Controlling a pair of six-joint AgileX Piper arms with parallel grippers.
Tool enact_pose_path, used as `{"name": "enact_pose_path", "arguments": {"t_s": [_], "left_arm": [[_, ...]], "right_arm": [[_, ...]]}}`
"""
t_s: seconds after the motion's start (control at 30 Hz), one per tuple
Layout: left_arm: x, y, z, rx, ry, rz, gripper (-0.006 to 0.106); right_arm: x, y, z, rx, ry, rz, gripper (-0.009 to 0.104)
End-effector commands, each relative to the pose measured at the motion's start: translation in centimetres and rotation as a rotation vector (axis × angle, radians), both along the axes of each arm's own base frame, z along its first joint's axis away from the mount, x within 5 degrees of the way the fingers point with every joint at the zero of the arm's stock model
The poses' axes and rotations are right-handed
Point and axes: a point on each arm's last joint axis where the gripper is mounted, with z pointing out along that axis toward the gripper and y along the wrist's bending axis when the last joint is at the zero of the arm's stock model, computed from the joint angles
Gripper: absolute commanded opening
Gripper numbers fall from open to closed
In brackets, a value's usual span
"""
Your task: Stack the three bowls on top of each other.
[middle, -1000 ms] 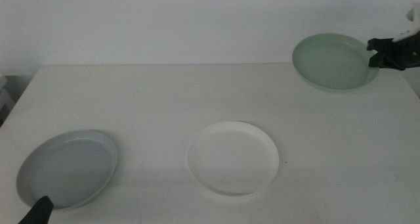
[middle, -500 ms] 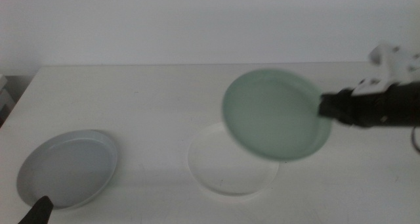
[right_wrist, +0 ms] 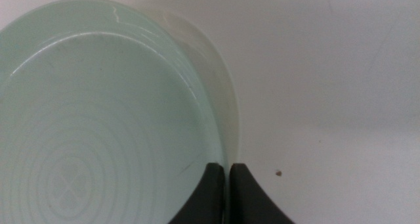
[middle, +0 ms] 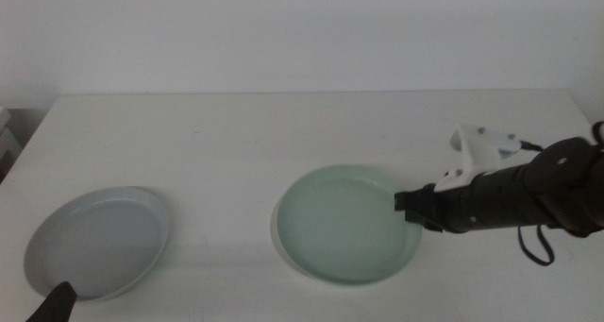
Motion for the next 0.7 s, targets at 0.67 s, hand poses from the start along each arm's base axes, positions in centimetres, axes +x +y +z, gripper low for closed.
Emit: {"name": "enact_pose_path", "arguments": {"t_s": [0.67], "left_arm": [[-0.1, 0.2, 0.9, -0.029, -0.088, 0.017, 0.092]], "right_arm": [[2.2, 1.8, 1.2, -0.049, -0.142, 0.033, -0.001]]}}
